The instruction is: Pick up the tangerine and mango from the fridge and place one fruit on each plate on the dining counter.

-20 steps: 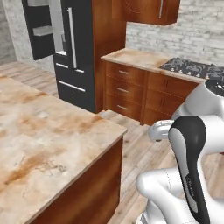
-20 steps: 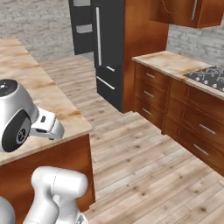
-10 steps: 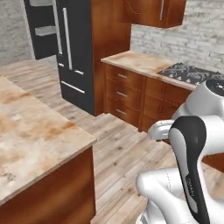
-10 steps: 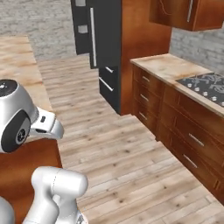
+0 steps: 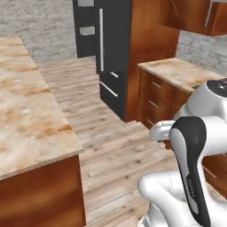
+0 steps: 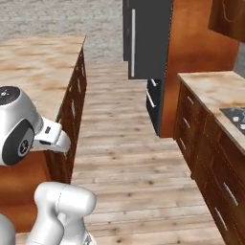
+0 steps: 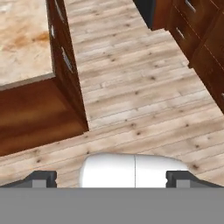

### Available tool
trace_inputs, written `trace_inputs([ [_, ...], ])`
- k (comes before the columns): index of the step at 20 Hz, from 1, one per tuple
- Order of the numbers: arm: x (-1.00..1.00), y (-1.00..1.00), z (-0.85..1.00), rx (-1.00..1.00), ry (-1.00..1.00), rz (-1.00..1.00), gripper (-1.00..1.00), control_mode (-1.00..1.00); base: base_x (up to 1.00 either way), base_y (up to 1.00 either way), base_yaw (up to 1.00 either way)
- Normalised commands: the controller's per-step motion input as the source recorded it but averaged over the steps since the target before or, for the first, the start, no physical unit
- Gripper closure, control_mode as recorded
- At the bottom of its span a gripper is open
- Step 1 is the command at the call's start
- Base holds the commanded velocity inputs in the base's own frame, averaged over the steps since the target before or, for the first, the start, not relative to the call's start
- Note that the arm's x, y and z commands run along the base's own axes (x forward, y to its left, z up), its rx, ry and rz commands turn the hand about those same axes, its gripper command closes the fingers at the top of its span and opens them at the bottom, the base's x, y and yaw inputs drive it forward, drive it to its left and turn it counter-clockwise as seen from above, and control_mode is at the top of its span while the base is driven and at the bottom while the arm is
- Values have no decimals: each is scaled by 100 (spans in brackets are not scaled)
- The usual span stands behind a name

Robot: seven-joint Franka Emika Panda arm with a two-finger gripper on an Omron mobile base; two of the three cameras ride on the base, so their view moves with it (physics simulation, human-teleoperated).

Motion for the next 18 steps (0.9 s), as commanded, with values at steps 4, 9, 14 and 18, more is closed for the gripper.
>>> trace_inputs([
  [4,0,0,0,0,0,0,-100,100,77,-65,72],
  [9,0,0,0,0,0,0,-100,100,100,-97,33],
  [14,0,0,0,0,0,0,-100,100,100,-81,11],
  [18,0,0,0,0,0,0,-100,100,100,-3,18],
])
